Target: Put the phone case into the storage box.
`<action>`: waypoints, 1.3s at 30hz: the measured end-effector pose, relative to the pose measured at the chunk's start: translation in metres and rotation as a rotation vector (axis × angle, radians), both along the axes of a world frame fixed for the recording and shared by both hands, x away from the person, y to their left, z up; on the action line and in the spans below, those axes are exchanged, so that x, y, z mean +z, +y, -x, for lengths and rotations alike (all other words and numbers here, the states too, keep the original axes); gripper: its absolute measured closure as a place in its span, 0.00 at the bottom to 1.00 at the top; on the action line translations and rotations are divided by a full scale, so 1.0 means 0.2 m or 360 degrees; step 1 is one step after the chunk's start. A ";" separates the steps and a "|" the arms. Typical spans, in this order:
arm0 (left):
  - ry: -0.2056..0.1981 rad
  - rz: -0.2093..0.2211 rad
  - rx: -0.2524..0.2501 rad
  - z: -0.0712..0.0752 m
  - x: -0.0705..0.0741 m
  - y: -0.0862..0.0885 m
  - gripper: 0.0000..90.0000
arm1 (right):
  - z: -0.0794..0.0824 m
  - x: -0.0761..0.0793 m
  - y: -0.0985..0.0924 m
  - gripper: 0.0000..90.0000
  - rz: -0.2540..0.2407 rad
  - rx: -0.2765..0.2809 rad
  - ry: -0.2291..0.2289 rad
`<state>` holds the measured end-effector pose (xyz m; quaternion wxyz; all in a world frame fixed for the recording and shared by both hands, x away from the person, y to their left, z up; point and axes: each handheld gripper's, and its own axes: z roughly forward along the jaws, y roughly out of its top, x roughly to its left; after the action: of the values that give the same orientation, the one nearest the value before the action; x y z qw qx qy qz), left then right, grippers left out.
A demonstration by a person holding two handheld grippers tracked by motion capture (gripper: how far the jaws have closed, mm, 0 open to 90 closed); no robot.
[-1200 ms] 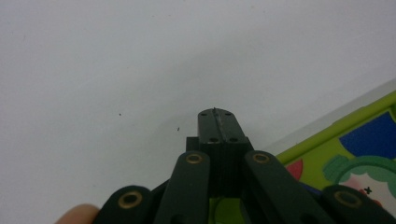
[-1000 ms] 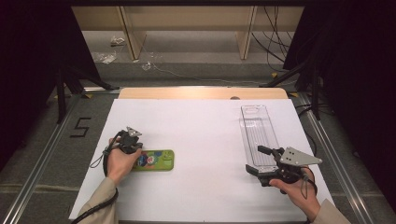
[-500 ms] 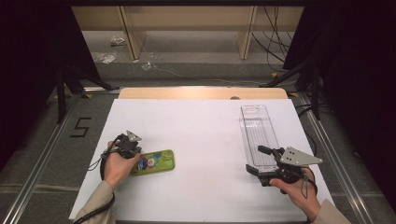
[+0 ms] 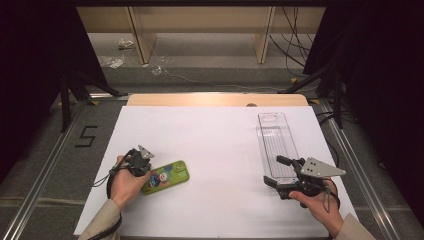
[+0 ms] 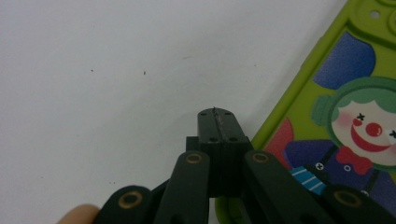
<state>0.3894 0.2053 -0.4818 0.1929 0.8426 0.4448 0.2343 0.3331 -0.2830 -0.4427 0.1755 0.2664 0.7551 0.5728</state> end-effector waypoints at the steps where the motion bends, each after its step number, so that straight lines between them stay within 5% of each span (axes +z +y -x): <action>1: 0.0003 0.0001 -0.0003 0.01 0.00 0.00 1.00 | 0.00 0.00 0.00 0.17 0.0000 -0.0002 -0.0001; 19: 0.0067 -0.0041 -0.0057 0.11 0.02 -0.01 1.00 | 0.00 0.01 0.00 0.18 0.0000 -0.0008 -0.0011; 24: 0.0002 0.0004 0.0010 0.08 0.07 0.03 0.81 | 0.00 0.01 0.00 0.18 -0.0005 -0.0004 -0.0011; 29: -0.0075 0.0118 -0.0046 0.08 0.14 0.01 0.62 | -0.01 0.01 0.00 0.18 -0.0006 -0.0002 -0.0010; 31: -0.0065 0.0173 -0.0064 0.08 0.15 0.00 0.58 | -0.01 0.01 0.00 0.18 -0.0008 -0.0005 -0.0010; 36: 0.0004 0.0211 -0.0120 0.08 0.17 -0.05 0.17 | -0.01 0.01 0.00 0.18 -0.0018 -0.0006 -0.0012; 39: 0.0035 0.0205 -0.0183 0.07 0.17 -0.07 0.09 | -0.01 0.01 0.00 0.18 -0.0016 -0.0006 -0.0019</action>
<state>0.3747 0.1906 -0.4472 0.2549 0.8551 0.4120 0.1844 0.3341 -0.2837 -0.4400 0.1797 0.2653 0.7506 0.5779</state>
